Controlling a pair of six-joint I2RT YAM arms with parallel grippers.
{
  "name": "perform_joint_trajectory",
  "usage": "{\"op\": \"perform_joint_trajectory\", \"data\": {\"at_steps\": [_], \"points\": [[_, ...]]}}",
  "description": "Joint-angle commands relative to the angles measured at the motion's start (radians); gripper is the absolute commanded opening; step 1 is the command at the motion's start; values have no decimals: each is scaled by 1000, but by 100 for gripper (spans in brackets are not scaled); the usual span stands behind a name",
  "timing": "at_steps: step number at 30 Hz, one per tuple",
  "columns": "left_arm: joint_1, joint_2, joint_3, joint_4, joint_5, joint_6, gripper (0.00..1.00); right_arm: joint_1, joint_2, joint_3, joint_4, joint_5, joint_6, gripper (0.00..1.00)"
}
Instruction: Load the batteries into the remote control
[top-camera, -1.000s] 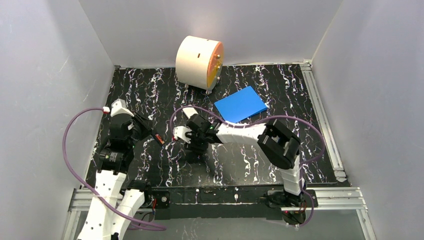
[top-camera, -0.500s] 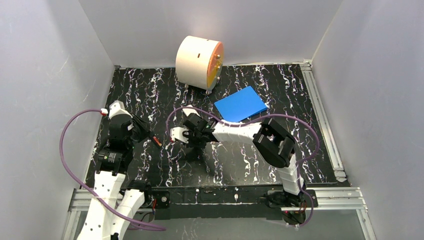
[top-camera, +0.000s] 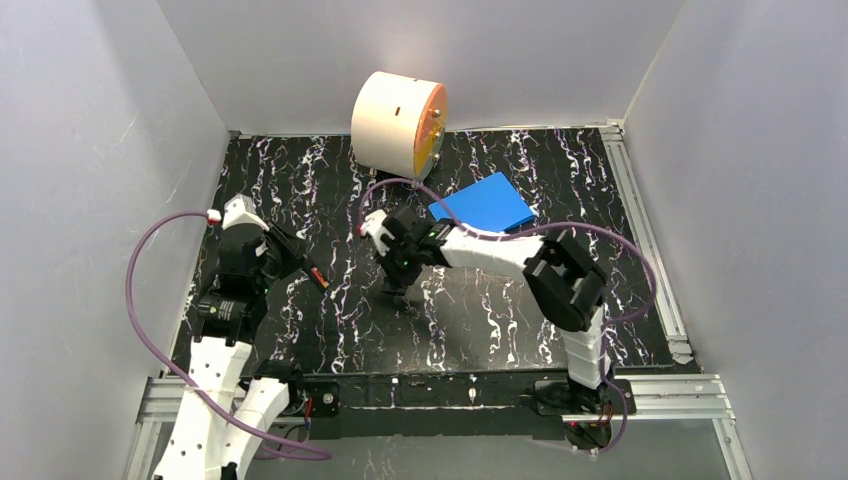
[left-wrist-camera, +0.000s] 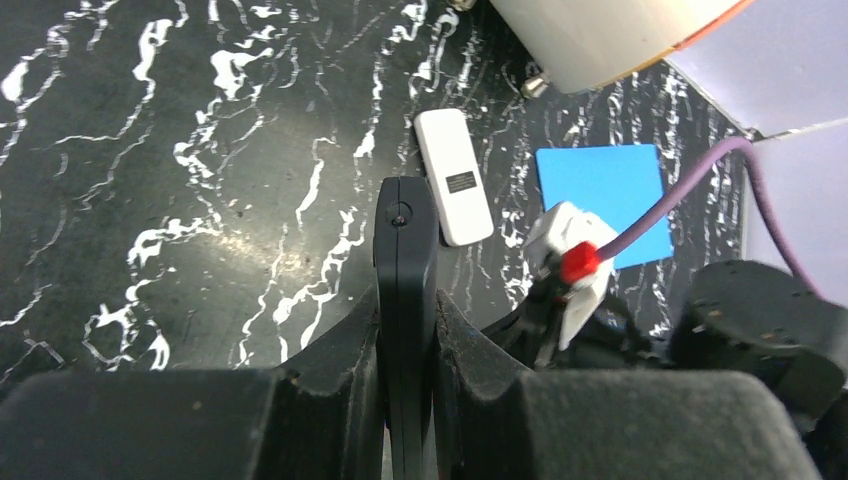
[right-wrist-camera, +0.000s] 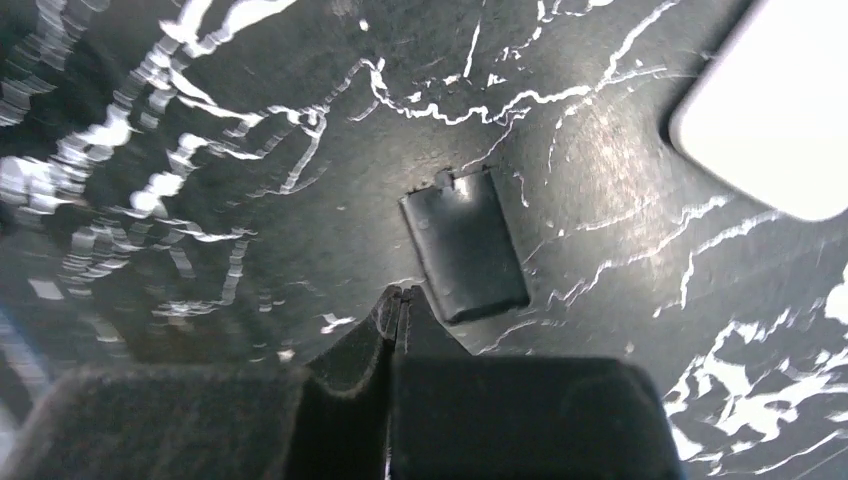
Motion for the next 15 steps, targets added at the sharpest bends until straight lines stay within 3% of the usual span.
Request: {"op": "perform_joint_trajectory", "data": {"at_steps": [1, 4, 7, 10, 15], "points": [[7, 4, -13, 81, 89, 2, 0, -84, -157, -82, 156, -203, 447, 1], [6, 12, -31, 124, 176, 1, 0, -173, -167, -152, 255, -339, 644, 1], [7, 17, -42, 158, 222, -3, 0, -188, -165, -136, 183, -316, 556, 3], [7, 17, -43, 166, 220, -12, 0, -131, -164, -70, 44, -201, 282, 32], [7, 37, -20, 106, 147, -49, 0, -73, -148, -62, 68, -49, 51, 75]]}}
